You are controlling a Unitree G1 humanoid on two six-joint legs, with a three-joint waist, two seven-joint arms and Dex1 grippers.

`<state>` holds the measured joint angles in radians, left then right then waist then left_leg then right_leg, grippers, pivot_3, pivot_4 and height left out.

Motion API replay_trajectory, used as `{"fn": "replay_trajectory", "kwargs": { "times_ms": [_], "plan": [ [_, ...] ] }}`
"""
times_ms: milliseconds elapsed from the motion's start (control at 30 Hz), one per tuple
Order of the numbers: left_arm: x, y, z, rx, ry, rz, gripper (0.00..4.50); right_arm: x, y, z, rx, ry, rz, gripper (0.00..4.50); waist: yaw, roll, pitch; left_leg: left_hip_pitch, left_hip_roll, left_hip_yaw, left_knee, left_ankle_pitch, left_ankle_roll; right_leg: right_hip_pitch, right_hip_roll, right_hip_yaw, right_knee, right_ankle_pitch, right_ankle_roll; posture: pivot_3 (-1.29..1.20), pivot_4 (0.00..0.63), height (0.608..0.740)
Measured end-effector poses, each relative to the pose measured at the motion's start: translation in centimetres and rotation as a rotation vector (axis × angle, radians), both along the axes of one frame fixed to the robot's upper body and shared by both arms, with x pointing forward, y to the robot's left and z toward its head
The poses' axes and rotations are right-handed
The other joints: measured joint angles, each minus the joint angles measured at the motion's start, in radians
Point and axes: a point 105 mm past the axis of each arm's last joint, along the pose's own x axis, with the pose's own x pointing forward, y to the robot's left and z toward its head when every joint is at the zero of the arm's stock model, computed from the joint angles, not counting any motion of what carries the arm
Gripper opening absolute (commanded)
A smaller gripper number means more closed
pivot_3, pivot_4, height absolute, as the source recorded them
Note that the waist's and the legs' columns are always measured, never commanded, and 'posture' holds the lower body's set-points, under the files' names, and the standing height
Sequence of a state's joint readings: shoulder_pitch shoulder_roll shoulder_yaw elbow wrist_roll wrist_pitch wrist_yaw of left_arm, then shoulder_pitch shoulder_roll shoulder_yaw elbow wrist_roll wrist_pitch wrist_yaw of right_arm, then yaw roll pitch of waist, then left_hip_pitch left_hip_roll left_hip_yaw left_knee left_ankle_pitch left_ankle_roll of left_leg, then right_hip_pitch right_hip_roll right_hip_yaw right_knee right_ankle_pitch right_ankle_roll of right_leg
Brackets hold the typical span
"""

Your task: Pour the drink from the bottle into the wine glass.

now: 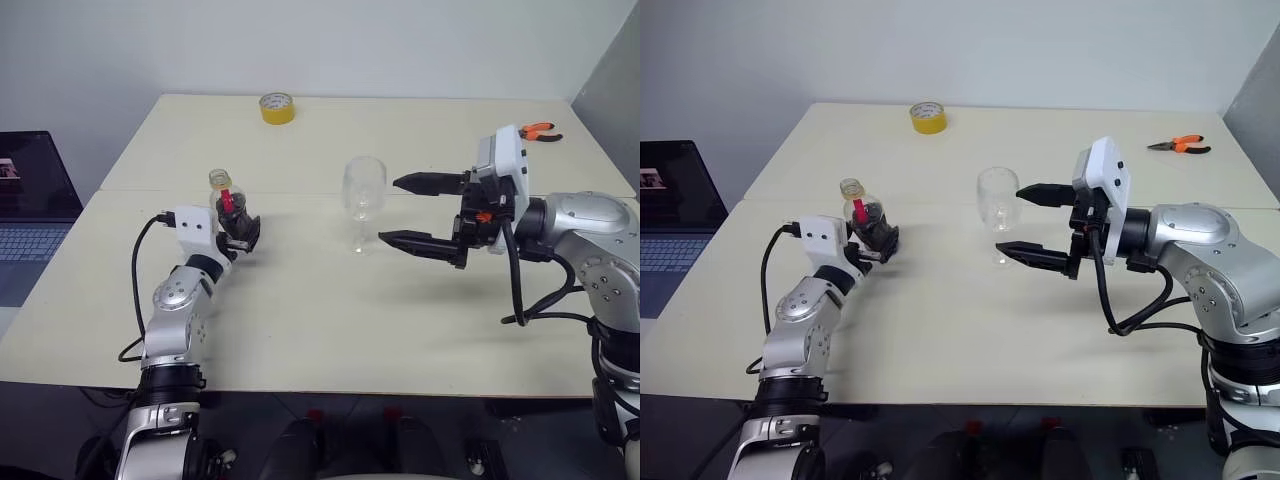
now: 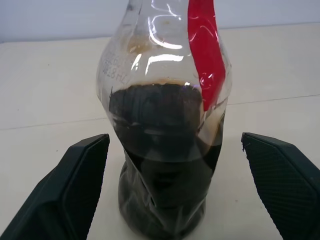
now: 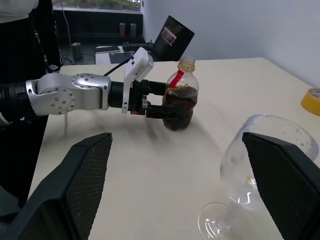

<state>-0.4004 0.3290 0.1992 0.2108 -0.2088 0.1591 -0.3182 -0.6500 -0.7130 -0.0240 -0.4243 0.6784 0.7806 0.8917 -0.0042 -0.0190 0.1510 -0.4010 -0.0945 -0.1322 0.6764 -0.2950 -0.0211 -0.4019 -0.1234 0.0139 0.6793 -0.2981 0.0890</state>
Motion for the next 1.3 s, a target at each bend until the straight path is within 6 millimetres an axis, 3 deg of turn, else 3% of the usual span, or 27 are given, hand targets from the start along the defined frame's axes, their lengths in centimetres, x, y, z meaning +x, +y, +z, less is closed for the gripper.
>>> {"fn": "replay_trajectory", "kwargs": {
  "times_ms": [233,300,467,567,733,800,867,1167,1300],
  "plan": [
    [0.2,-0.1,0.0,0.016,-0.014,0.001,1.59,0.1,-0.1,-0.1,-0.011,-0.003,-0.014,4.5,0.001,0.0,0.0,0.0,0.0,0.0,0.0,0.0,0.0,0.0,0.0,0.0,0.0,0.0,0.0,0.0,0.15,0.74],
    [0.2,-0.3,0.0,0.022,-0.013,-0.005,1.15,0.2,-0.1,0.0,-0.011,-0.005,-0.016,4.5,0.001,0.0,0.0,0.0,0.0,0.0,0.0,0.0,0.0,0.0,0.0,0.0,0.0,0.0,0.0,0.0,0.15,0.74],
    [0.2,-0.4,0.3,0.045,-0.025,0.019,1.15,0.2,-0.1,0.1,-0.009,-0.012,-0.023,4.5,0.0,-0.001,0.001,-0.001,0.0,0.0,0.0,0.0,0.0,-0.001,0.0,0.0,0.0,0.0,0.0,0.0,0.15,0.74],
    [0.1,-1.6,1.1,0.064,-0.058,0.012,1.15,0.3,-0.1,0.1,-0.007,-0.015,-0.024,4.5,0.001,-0.003,0.002,-0.001,0.0,0.0,0.001,0.0,0.0,-0.001,0.0,0.0,0.0,0.0,0.0,0.0,0.15,0.74],
    [-0.3,-7.3,2.3,0.011,-0.108,-0.082,1.15,0.3,-0.1,0.3,-0.005,-0.021,-0.025,4.5,0.004,-0.004,0.002,-0.003,-0.001,0.0,0.002,0.0,0.0,-0.001,-0.001,0.0,0.0,0.0,0.0,0.0,0.15,0.74],
    [-0.4,-8.5,2.3,0.033,-0.108,-0.119,1.15,0.3,-0.1,0.3,-0.005,-0.022,-0.025,4.5,-0.001,-0.004,0.002,-0.002,0.0,0.0,0.001,0.0,0.0,-0.002,0.0,0.0,0.001,0.0,0.0,0.0,0.15,0.74],
    [-0.1,-8.7,2.9,0.082,-0.113,-0.137,1.15,0.3,-0.1,0.3,-0.007,-0.024,-0.029,4.5,-0.009,-0.004,0.002,-0.002,0.001,0.0,0.0,0.0,0.0,-0.003,0.001,0.0,0.001,0.0,0.0,0.0,0.15,0.74],
    [1.3,-8.1,9.5,0.286,-0.276,-0.158,1.15,1.5,-1.8,1.0,0.047,-0.058,-0.125,4.5,-0.013,-0.004,0.002,-0.003,-0.001,0.0,0.001,0.0,0.0,-0.003,0.0,-0.001,0.0,0.0,0.0,0.0,0.15,0.74],
    [1.4,-8.7,10.1,0.433,-0.297,-0.206,1.15,1.6,-2.5,0.8,0.063,-0.053,-0.162,4.5,-0.013,-0.004,0.002,-0.003,-0.001,0.0,0.001,0.0,0.0,-0.003,0.0,-0.001,0.001,0.0,0.0,0.0,0.15,0.74]
  ]
}}
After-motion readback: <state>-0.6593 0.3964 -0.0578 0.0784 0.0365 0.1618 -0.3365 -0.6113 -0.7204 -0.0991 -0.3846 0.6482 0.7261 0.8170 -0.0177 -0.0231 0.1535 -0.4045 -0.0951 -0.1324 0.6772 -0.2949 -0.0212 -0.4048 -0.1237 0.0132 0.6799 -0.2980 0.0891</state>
